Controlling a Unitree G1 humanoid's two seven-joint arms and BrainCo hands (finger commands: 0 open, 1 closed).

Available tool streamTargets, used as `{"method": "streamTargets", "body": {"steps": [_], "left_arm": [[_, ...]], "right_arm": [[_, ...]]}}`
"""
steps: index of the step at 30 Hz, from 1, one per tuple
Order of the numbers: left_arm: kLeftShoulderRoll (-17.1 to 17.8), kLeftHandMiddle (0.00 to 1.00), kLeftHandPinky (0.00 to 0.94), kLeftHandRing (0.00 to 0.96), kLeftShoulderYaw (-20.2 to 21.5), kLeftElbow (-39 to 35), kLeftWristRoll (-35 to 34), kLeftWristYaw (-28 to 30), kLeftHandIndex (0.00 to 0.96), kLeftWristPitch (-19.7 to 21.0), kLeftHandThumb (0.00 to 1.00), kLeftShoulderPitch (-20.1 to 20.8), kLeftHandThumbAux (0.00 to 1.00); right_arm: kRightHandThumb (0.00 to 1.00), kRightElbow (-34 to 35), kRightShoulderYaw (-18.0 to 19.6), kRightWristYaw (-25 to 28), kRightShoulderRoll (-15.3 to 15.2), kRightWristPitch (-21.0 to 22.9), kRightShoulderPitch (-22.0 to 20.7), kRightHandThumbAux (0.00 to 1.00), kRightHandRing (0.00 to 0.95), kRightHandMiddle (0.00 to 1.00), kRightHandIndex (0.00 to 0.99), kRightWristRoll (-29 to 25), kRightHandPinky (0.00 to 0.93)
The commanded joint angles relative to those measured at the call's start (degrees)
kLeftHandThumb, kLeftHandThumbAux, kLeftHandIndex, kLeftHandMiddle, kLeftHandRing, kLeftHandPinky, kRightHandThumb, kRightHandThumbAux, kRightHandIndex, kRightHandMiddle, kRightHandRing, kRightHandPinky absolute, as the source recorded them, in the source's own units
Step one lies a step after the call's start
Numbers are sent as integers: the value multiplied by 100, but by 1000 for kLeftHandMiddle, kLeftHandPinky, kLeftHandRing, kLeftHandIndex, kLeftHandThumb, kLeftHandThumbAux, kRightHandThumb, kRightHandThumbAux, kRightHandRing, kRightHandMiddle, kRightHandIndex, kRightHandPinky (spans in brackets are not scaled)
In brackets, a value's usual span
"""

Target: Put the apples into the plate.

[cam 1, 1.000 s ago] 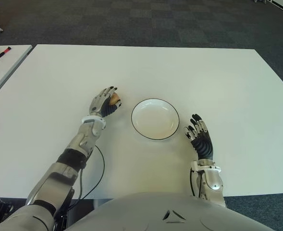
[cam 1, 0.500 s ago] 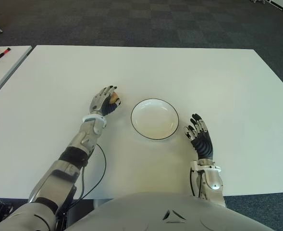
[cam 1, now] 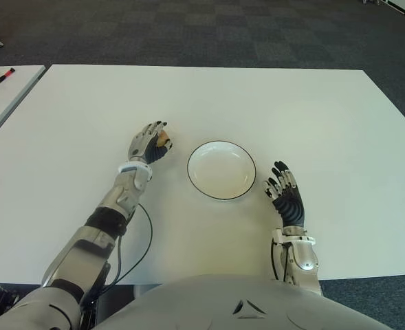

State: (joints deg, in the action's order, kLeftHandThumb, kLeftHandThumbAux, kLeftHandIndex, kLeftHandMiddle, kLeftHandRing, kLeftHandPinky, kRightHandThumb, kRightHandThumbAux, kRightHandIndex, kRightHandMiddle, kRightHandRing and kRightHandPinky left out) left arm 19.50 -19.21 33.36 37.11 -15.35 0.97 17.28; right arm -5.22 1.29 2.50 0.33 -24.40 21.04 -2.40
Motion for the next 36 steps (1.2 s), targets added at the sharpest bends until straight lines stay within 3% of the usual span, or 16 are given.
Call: {"method": "streamTargets", "body": {"steps": [1,36], "left_arm": [[-27,58,160,73,-72,337,12,120,13,157,633,-47,464],[-106,59,161,76,-58,542,-7,-64,0,131,632,23,456]], "right_arm": [[397,-85,-6,4,25,-43,-56,758,42,39,0,2,108],[390,-20,-19,-18,9,41,-36,760,43,41,0,43,111]]}}
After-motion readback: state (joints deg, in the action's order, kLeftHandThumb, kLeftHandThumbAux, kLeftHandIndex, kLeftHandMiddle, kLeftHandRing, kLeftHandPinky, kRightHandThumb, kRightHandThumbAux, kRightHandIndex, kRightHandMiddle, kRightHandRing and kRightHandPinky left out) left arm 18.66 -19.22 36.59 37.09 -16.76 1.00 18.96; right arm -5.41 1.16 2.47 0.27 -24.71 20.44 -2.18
